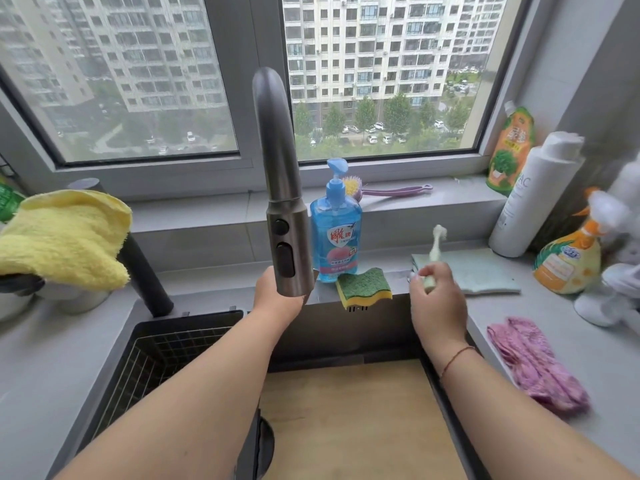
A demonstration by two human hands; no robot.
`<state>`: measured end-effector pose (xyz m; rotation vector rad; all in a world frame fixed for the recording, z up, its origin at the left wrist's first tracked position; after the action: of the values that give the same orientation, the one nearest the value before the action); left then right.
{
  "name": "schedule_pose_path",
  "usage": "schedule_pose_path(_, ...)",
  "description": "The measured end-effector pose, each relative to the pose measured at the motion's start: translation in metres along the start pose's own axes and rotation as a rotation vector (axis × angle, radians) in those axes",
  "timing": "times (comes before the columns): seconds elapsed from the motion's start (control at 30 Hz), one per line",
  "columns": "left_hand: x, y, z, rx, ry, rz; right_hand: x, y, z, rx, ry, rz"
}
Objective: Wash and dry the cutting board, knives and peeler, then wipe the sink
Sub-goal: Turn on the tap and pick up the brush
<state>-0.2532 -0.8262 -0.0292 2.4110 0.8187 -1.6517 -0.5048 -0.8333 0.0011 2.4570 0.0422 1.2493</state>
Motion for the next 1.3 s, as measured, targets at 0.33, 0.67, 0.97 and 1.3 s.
schedule_pose_path(0.33, -0.011, -0.017, -0.008, 0.025, 0.038, 0.036, 0.055, -0.054, 0.014, 0.172, 0.431, 0.006)
schedule_pose_path(0.67, -0.018, -0.031, -0.013, 0.009, 0.023, 0.017, 0.054, -0.073, -0.004, 0.03, 0.627, 0.293)
schedule_pose_path(0.97, -0.019, -0.029, -0.012, -0.024, 0.108, 0.014, 0.061, -0.079, -0.009, 0.33, 0.949, 0.533)
schedule_pose_path(1.3, -0.029, -0.046, -0.016, -0.026, 0.163, 0.033, 0.07, -0.081, -0.02, 0.295, 0.969, 0.466)
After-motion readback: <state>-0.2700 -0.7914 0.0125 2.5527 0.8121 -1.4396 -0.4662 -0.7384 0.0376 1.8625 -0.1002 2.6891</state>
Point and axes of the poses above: each hand's wrist, its own y-axis towards the middle knuckle, its own z-axis out of the palm, x = y × z, the point moved 2 cm from there along y, towards the middle knuckle, and after that the axes turned 8 degrees about -z, right-handed, at the moved point
